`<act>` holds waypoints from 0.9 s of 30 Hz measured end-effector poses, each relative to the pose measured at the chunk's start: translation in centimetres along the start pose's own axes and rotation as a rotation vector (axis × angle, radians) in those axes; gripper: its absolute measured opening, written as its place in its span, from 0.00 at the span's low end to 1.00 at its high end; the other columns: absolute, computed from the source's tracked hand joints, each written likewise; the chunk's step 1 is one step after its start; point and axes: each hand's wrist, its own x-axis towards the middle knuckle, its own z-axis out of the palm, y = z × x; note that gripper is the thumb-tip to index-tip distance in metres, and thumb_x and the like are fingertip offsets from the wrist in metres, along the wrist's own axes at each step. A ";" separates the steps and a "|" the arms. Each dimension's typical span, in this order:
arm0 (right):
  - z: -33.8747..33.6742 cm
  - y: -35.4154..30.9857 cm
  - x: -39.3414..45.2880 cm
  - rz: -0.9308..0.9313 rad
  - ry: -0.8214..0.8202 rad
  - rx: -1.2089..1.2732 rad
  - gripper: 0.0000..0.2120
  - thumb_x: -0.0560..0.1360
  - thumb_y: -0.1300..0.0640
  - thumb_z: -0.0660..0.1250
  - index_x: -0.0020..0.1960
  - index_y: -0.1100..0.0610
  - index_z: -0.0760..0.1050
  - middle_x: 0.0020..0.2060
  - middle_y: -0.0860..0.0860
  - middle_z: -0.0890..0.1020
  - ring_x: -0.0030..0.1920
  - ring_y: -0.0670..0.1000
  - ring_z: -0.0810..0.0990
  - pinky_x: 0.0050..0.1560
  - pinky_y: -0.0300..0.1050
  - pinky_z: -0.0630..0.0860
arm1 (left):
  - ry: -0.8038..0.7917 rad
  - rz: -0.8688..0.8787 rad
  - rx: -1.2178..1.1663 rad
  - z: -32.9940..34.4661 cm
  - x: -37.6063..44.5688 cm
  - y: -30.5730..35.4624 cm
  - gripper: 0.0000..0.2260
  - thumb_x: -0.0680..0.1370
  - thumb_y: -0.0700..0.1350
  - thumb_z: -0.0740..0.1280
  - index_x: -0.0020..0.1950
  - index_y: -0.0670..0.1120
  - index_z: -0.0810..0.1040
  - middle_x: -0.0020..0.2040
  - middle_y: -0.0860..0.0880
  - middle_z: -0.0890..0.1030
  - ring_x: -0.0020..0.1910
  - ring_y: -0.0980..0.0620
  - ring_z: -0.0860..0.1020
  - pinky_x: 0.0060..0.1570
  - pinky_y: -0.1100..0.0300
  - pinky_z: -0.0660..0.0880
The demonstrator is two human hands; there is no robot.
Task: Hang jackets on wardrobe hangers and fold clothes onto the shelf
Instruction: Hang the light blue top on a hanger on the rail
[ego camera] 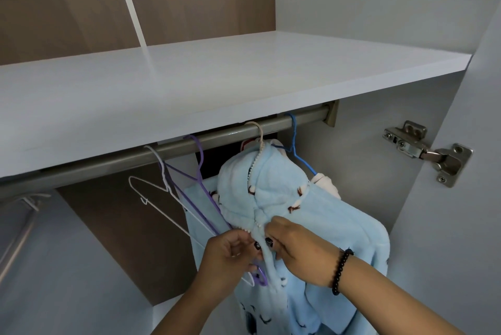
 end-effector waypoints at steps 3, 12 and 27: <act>-0.3 -0.3 0.0 0.003 -0.032 -0.020 0.11 0.75 0.72 0.52 0.44 0.58 0.65 0.43 0.51 0.67 0.40 0.51 0.70 0.48 0.50 0.74 | -0.045 -0.034 0.088 -0.1 0.4 0.1 0.07 0.76 0.32 0.67 0.42 0.41 0.82 0.38 0.44 0.85 0.38 0.51 0.83 0.35 0.59 0.79; 1.1 -0.6 -0.8 0.045 0.083 -0.067 0.06 0.76 0.53 0.56 0.44 0.55 0.63 0.42 0.46 0.66 0.38 0.48 0.71 0.40 0.46 0.72 | -0.049 -0.011 0.228 -0.1 1.7 1.1 0.11 0.72 0.29 0.70 0.34 0.43 0.80 0.32 0.49 0.82 0.33 0.56 0.79 0.33 0.63 0.77; 3.2 -1.0 0.2 0.090 0.331 -0.194 0.10 0.74 0.49 0.52 0.39 0.54 0.63 0.37 0.47 0.65 0.27 0.47 0.64 0.26 0.32 0.53 | -0.062 0.093 0.337 -1.1 3.0 3.1 0.08 0.69 0.33 0.75 0.34 0.45 0.84 0.35 0.46 0.83 0.33 0.59 0.77 0.38 0.67 0.75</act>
